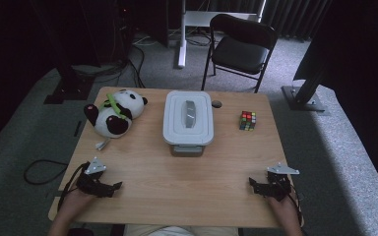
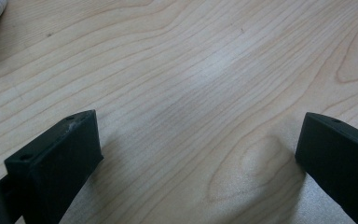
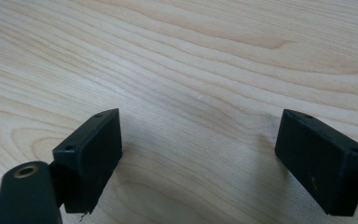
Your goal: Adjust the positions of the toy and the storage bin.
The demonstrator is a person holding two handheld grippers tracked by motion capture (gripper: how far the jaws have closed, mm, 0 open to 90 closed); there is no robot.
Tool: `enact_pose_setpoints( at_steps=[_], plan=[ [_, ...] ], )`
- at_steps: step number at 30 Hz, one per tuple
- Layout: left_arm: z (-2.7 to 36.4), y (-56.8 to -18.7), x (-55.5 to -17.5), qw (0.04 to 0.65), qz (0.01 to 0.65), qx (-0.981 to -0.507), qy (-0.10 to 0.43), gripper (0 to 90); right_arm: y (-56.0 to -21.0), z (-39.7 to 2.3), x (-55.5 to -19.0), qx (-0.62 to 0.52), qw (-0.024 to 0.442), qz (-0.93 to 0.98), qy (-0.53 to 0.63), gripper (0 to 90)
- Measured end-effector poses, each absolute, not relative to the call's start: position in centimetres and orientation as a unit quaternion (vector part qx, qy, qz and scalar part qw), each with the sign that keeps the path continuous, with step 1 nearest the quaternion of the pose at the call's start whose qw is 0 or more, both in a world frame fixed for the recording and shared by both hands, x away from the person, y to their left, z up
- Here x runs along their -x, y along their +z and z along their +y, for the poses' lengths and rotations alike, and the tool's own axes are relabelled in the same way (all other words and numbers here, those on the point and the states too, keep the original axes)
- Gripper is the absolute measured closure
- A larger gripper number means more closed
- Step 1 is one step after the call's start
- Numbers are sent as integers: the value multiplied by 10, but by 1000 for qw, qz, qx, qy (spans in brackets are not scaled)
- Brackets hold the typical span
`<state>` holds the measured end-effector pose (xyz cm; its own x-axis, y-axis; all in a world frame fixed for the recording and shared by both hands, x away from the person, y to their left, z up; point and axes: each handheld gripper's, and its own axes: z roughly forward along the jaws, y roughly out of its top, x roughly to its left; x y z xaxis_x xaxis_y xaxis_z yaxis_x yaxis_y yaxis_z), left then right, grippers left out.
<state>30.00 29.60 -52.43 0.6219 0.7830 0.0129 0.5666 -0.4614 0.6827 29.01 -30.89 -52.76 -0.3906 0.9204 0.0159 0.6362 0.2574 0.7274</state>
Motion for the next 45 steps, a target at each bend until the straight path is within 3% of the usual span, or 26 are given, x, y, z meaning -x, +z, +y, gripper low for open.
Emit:
enact_pose_setpoints(
  at_steps=[26,45],
  plan=[
    [275,-516,-317,347,395,-835,162,7,-527,-300,-291,-500,213,771,333,133],
    [236,-513,-359,345,394,-835,168,7,-515,-274,-332,-477,197,770,375,141]
  ],
)
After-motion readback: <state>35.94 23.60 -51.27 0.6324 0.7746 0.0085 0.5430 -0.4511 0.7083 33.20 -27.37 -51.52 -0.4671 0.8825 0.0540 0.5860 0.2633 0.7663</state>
